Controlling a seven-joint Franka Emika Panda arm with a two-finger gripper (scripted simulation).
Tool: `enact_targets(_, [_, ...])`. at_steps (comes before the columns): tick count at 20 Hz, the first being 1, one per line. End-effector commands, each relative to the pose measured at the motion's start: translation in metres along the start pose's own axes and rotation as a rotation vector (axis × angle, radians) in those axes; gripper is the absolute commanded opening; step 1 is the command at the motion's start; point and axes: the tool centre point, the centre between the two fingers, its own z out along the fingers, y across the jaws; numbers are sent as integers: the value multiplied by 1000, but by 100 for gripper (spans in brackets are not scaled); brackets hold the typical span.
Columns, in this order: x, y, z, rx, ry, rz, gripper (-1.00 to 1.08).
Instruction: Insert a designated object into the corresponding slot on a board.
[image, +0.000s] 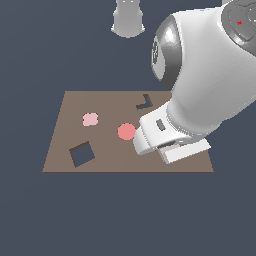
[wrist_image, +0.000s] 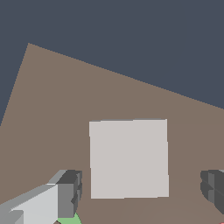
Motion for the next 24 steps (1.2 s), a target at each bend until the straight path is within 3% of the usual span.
enact_targets(1, [5,-3,5,-1,1,-15,100])
enact_targets(18, [10,-7,29,-1,1,-27,100])
enact_targets(19, [10,-7,29,-1,1,-27,-100])
enact_targets(24, [10,-7,29,-1,1,-27,-100])
